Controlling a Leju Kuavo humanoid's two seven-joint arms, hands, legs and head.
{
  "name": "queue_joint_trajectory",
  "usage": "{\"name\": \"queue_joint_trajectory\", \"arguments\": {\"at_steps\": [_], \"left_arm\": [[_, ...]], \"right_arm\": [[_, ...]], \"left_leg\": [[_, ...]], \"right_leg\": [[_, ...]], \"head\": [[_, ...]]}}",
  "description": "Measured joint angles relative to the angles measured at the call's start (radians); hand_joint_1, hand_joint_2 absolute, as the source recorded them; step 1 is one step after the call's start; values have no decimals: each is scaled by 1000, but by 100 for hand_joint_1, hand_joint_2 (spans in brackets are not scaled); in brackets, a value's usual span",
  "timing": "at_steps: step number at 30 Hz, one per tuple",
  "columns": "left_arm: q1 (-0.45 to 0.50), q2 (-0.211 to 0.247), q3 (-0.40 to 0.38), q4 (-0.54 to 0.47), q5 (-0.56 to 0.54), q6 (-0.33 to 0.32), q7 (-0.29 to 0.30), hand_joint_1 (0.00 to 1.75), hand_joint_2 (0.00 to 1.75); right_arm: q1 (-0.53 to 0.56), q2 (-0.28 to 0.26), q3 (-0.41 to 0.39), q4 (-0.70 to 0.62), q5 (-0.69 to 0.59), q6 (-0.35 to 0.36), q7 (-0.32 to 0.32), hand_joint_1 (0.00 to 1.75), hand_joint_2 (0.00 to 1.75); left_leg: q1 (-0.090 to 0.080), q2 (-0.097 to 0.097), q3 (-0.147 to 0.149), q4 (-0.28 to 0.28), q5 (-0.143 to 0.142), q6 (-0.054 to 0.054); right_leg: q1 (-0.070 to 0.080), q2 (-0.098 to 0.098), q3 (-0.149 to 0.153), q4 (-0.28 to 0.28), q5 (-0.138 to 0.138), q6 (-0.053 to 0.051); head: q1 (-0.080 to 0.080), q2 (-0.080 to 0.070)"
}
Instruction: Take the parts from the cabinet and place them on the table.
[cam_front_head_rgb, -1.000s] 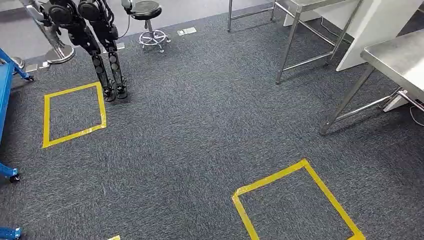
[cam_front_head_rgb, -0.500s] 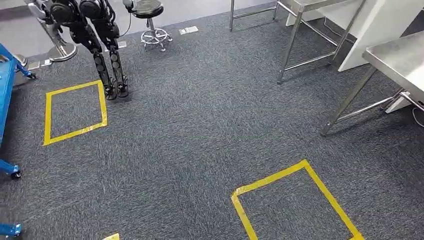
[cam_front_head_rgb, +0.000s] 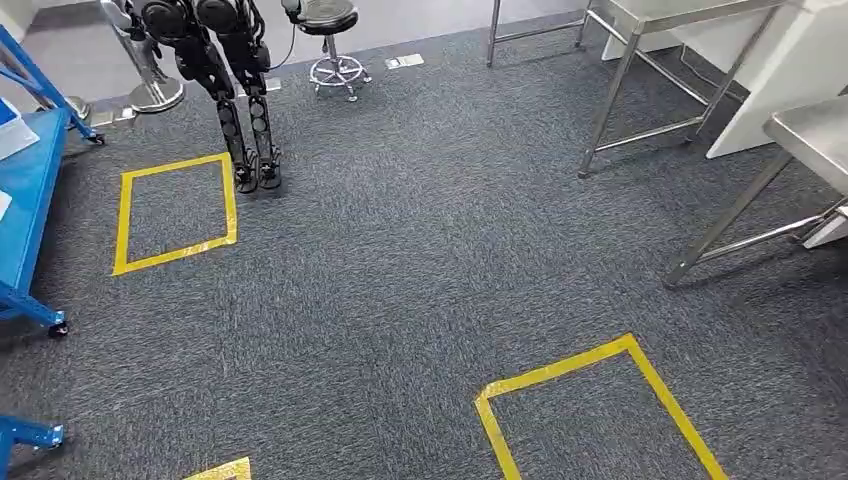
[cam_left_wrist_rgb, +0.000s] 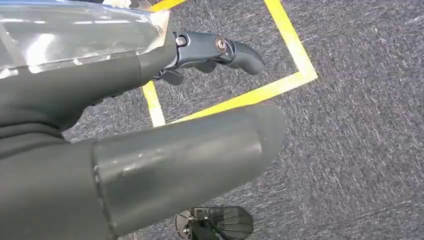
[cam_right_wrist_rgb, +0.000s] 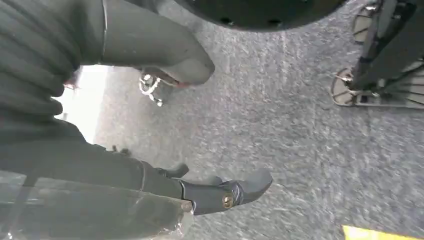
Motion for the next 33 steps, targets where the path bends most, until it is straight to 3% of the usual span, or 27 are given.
{"name": "queue_joint_trajectory", "arguments": {"at_steps": [2, 3, 4, 7, 8, 9, 10, 12, 13, 14, 17, 18, 19, 20, 22, 23, 24, 25, 27, 28, 30, 32, 33], "left_arm": [[3, 0, 0, 0, 0, 0, 0, 0, 0], [4, 0, 0, 0, 0, 0, 1, 0, 0], [3, -1, 0, 0, -2, 0, 1, 0, 0], [2, -1, 0, 0, -2, 0, 2, 0, 0], [3, -1, 0, 0, -3, 0, 3, 0, 0], [4, -2, 0, 0, -4, 0, 3, 0, 0], [4, -2, 0, 0, -5, 0, 3, 0, 0], [3, -1, 0, 0, -5, 0, 3, 0, 0], [2, 1, 0, 0, -5, 0, 3, 0, 0], [0, 1, 0, 0, -5, 0, 3, 0, 0], [1, 3, 0, 0, -6, 1, 3, 0, 0], [0, 3, 0, 0, -6, 1, 3, 0, 0], [0, -1, 0, 0, -6, 1, 3, 0, 0], [-1, -2, 0, 0, -6, 2, 3, 0, 0], [-1, -3, 0, 0, -6, 2, 4, 0, 0], [0, -3, 0, 0, -6, 2, 5, 0, 0], [1, -4, 0, 0, -6, 2, 5, 0, 0], [1, -5, 0, 0, -6, 2, 5, 0, 0], [0, -6, 0, 0, -7, 2, 5, 0, 0], [1, -7, 0, 0, -7, 2, 5, 0, 0], [0, -6, 0, 0, -8, 1, 4, 0, 0], [1, -6, 0, 0, -9, 0, 3, 0, 0], [1, -5, 0, 0, -9, -1, 3, 0, 0]], "right_arm": [[0, -1, 0, 0, 0, 0, 0, 0, 175], [0, 1, 0, 0, 1, 0, 0, 0, 175], [0, 0, 0, 0, 1, 0, 0, 0, 175], [1, 0, 0, 0, 2, -1, 2, 0, 175], [2, 0, 0, 0, 2, -1, 2, 0, 175], [2, 0, 0, 0, 2, -1, 2, 0, 175], [2, 0, 0, 0, 2, -1, 3, 0, 175], [0, 2, 0, 0, 4, -1, 5, 0, 175], [-1, 4, 1, 0, 5, -1, 5, 0, 175], [-1, 5, 2, 0, 5, -1, 5, 0, 175], [-1, 7, 2, 0, 6, 0, 5, 0, 175], [0, 7, 2, 0, 8, -1, 5, 0, 175], [0, 6, 3, 0, 10, 0, 5, 0, 175], [0, 5, 5, 0, 11, -1, 5, 0, 175], [0, 5, 6, 0, 11, 0, 5, 0, 175], [1, 5, 6, 0, 13, -1, 6, 0, 175], [3, 5, 6, 0, 13, -1, 6, 0, 175], [5, 4, 7, 0, 13, -1, 6, 0, 175], [5, 2, 9, 0, 14, -1, 6, 0, 175], [5, 1, 11, 0, 14, -1, 6, 0, 175], [3, 1, 14, 0, 14, -1, 6, 0, 175], [1, 1, 16, 0, 14, -1, 6, 0, 175], [1, 1, 16, 0, 16, -1, 6, 0, 175]], "left_leg": [[5, -2, -2, 3, 1, -3], [11, 4, -5, 13, -6, -9], [12, 18, -17, 43, -30, -15], [18, 31, -123, 262, -144, -28], [20, 32, -156, 324, -159, -28], [20, 33, -158, 325, -148, -26], [20, 33, -138, 281, -114, -22], [19, 37, -46, 107, -31, -8], [12, 56, 2, 17, -13, 4], [7, 62, 2, 14, -20, 4], [-4, 52, -1, 7, -15, 17], [1, 46, 16, -20, 0, 25], [6, 46, 23, -34, 8, 25], [5, 43, 25, -41, 14, 35], [1, 35, 22, -41, 14, 34], [-1, 32, 21, -40, 14, 35], [-2, 27, 21, -40, 13, 34], [-2, 21, 23, -39, 13, 34], [-2, 11, 24, -31, 9, 28], [-2, 7, 21, -21, 4, 21], [-8, 3, 16, -9, -7, 10], [-5, 3, 14, -11, -4, 5], [-4, 1, 11, -6, -6, 2]], "right_leg": [[3, -3, -3, 3, 2, -7], [-4, -5, -2, 1, 6, -14], [-3, -6, -2, 1, 6, -17], [4, -13, -7, 1, 6, -28], [7, -17, -9, 1, 6, -28], [8, -19, -8, 1, 6, -28], [10, -22, -8, 1, 6, -28], [12, -24, -5, 1, 6, -28], [12, -25, -3, 0, 6, -27], [19, -28, -3, -1, 6, -26], [11, -37, -1, -11, 10, -13], [19, -39, 2, -14, 8, -7], [17, -31, -7, 6, -4, -9], [17, -20, -33, 60, -35, -18], [12, -14, -111, 221, -103, -26], [12, -14, -143, 287, -123, -24], [12, -14, -152, 301, -121, -18], [12, -14, -131, 258, -96, -6], [11, -10, -41, 74, -20, 14], [8, -1, 1, -16, 5, 14], [13, -1, -3, -13, 6, -7], [18, -4, 3, -11, 7, -16], [9, -5, 4, -15, 12, -24]], "head": [[-1, 0], [-1, 0], [-3, 0], [-4, 0], [-4, 0], [-4, 0], [-4, 0], [-4, 0], [-4, 0], [-3, 0], [-5, 0], [-4, 0], [-2, 0], [-2, 0], [1, 0], [1, 0], [1, 0], [2, 0], [1, 0], [1, 0], [1, 0], [-1, 0], [-1, 0]]}}
